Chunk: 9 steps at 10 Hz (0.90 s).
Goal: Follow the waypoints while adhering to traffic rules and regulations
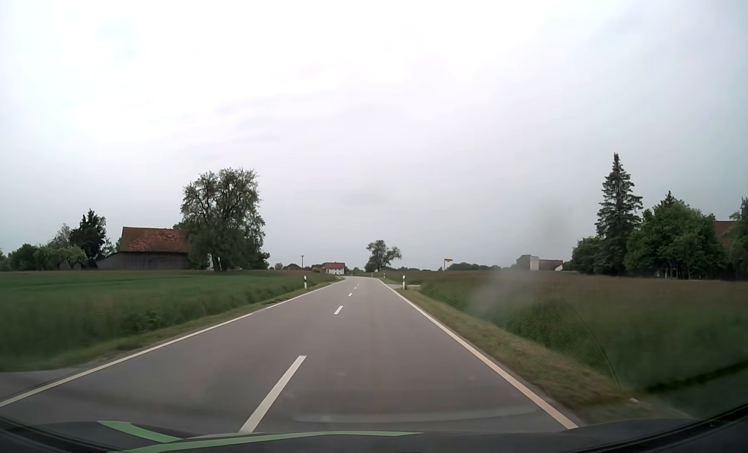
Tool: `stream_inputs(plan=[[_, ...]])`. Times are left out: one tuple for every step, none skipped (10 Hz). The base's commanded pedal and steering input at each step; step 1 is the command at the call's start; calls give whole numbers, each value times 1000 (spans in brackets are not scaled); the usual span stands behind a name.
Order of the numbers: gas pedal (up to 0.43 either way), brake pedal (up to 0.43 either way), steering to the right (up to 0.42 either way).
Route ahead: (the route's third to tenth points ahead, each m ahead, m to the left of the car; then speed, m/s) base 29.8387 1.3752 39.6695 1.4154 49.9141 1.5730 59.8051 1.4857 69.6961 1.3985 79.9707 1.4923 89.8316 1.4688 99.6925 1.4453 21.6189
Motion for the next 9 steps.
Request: stream_inputs(plan=[[110,0,3],[110,0,3],[110,0,3],[110,0,2],[110,0,2],[110,0,1],[110,0,0],[110,0,0],[110,0,0]])
